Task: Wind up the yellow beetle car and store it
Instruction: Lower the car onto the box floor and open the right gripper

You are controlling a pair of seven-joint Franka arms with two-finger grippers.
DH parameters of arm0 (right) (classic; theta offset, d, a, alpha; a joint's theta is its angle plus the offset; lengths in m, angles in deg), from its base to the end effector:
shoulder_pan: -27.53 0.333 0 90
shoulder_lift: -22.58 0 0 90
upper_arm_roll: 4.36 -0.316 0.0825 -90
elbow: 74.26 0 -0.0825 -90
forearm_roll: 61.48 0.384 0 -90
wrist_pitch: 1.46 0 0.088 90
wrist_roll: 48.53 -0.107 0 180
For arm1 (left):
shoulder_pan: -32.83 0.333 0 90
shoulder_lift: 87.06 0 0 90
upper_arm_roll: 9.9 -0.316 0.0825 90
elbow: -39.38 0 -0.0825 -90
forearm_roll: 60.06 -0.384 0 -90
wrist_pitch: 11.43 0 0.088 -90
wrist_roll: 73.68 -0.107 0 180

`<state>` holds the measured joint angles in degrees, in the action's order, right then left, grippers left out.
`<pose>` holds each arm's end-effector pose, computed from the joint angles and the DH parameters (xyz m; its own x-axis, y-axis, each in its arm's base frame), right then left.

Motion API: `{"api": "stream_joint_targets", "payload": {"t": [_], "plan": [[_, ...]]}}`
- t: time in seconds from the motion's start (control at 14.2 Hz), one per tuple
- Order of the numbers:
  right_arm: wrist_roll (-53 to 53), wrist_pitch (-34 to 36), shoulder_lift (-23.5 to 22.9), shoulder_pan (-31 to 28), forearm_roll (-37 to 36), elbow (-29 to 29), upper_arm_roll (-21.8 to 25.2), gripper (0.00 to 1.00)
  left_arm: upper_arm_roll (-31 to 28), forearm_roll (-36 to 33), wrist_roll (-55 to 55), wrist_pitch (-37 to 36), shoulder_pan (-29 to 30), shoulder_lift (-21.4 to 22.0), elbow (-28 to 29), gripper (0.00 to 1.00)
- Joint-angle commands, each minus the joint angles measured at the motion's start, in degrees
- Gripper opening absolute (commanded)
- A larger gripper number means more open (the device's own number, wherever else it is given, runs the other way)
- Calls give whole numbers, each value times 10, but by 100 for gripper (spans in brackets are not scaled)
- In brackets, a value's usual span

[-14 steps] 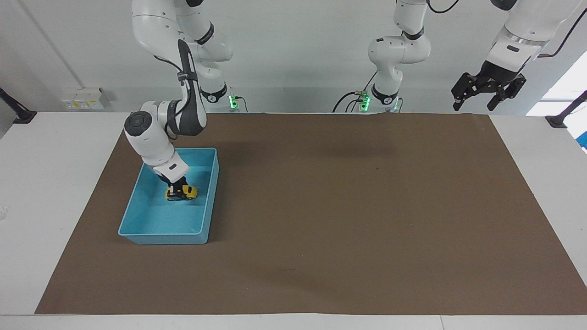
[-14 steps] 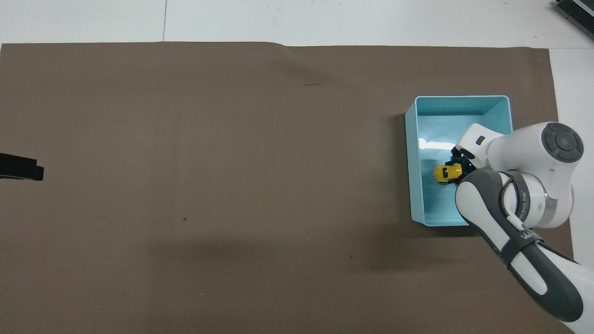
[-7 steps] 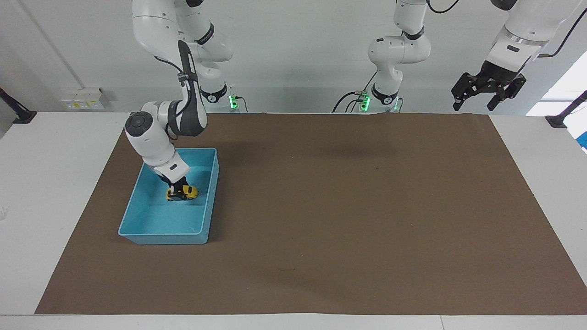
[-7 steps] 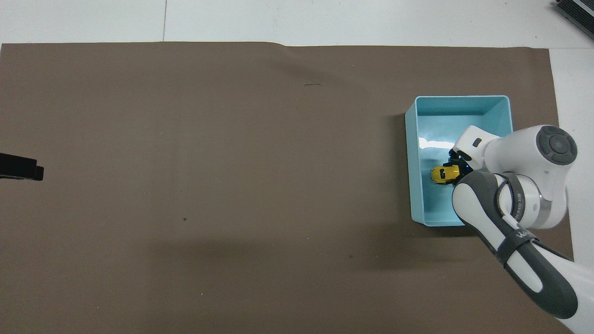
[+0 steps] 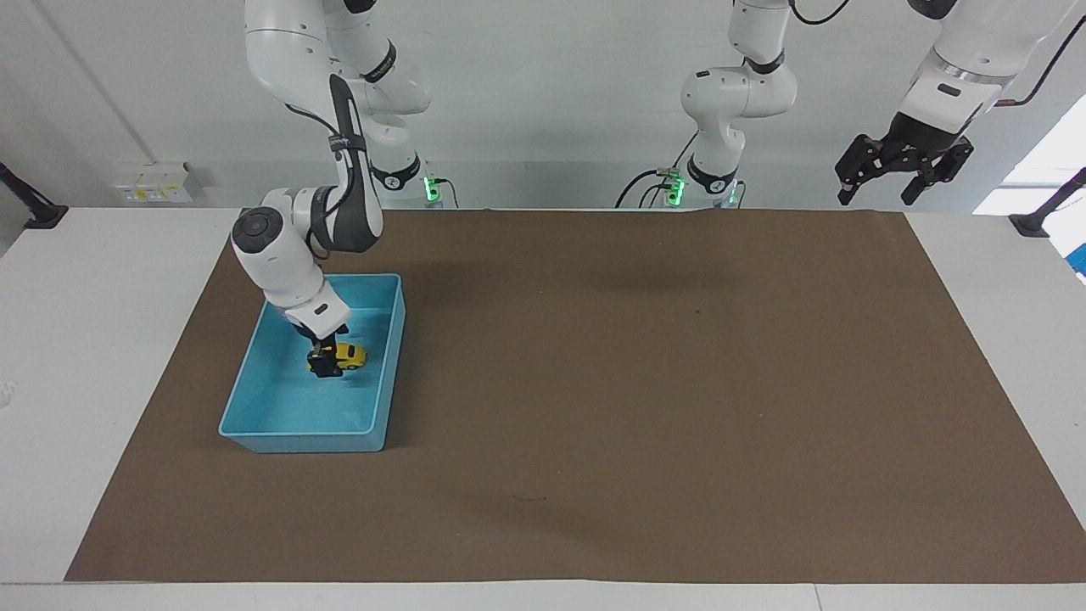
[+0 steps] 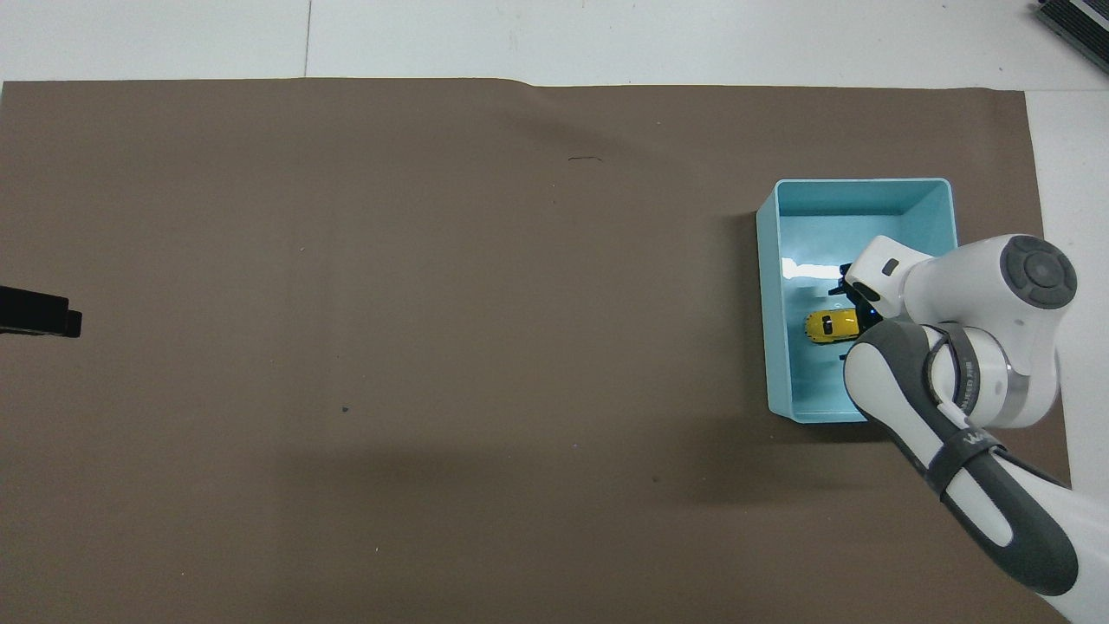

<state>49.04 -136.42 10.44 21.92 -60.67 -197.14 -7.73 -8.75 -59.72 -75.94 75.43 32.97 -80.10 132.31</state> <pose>0.5644 -0.0223 0.3044 -0.0816 0.9964 0.0223 0.9967 0.0816 0.0021 0.5104 -0.0104 0.6603 0.9982 -0.0573 0.0156 -0.0573 -0.9984 0.0029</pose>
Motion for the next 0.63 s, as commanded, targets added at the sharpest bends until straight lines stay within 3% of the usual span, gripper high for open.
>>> {"api": "stream_joint_targets", "payload": {"t": [0.0,0.56], "plan": [[5,2,2,-5,-3,3,-5,100,-6,5,6,-12,-6,6,-3,100],[5,60,13,-4,-2,46,-5,100,-6,5,6,-12,-6,6,-3,100]]}}
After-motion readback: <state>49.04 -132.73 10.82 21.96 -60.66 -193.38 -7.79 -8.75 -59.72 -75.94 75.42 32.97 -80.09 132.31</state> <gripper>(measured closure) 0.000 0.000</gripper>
